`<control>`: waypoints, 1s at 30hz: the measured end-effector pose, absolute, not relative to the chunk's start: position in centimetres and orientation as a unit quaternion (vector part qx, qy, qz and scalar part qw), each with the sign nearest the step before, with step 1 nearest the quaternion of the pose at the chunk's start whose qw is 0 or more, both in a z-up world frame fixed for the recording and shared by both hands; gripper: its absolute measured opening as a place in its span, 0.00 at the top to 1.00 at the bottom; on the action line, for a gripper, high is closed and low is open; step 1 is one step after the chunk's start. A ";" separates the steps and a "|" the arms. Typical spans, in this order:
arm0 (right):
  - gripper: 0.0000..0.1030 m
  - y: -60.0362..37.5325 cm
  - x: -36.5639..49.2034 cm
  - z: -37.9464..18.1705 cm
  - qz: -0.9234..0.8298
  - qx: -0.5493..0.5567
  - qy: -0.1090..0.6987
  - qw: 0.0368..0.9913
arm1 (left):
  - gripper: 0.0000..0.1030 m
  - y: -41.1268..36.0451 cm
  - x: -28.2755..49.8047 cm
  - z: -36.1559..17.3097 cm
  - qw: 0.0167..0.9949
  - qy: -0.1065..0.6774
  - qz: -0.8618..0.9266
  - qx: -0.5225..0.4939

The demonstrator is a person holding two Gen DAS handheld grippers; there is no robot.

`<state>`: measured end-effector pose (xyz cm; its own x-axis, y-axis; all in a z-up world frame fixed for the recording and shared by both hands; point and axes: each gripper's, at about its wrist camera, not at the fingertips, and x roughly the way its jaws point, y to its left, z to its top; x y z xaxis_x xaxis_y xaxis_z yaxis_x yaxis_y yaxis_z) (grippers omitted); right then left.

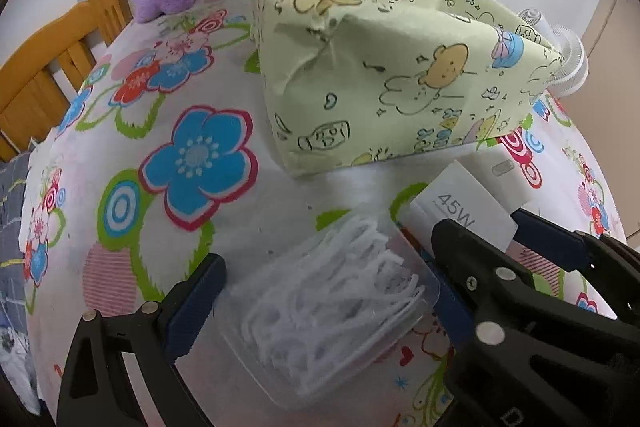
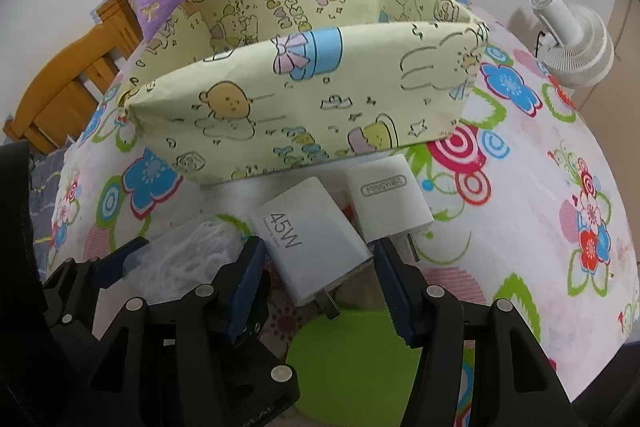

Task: Organize rigid objects
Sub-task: 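Grasp the larger white charger with the right gripper while the left gripper grasps the floss box, then lift the white charger and floss box and carry them toward the fabric box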

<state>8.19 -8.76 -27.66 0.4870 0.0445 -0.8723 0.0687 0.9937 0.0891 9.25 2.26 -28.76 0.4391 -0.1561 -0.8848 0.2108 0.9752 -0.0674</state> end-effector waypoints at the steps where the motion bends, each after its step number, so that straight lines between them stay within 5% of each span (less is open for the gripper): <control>1: 0.39 -8.7 8.3 -27.8 -0.006 0.057 0.507 0.860 | 0.06 2.2 9.3 -28.8 0.847 0.519 -0.113 0.026; 12: 0.34 -7.7 9.3 -29.2 0.005 0.012 0.515 0.857 | 0.09 2.2 7.5 -28.5 0.851 0.513 -0.104 0.046; 17: 0.42 -7.7 9.1 -29.1 0.008 0.006 0.518 0.855 | 0.09 2.2 7.6 -28.5 0.848 0.519 -0.103 0.041; 30: 0.45 -9.0 7.8 -26.6 0.005 0.016 0.497 0.868 | 0.09 1.4 7.0 -26.3 0.856 0.505 -0.109 0.038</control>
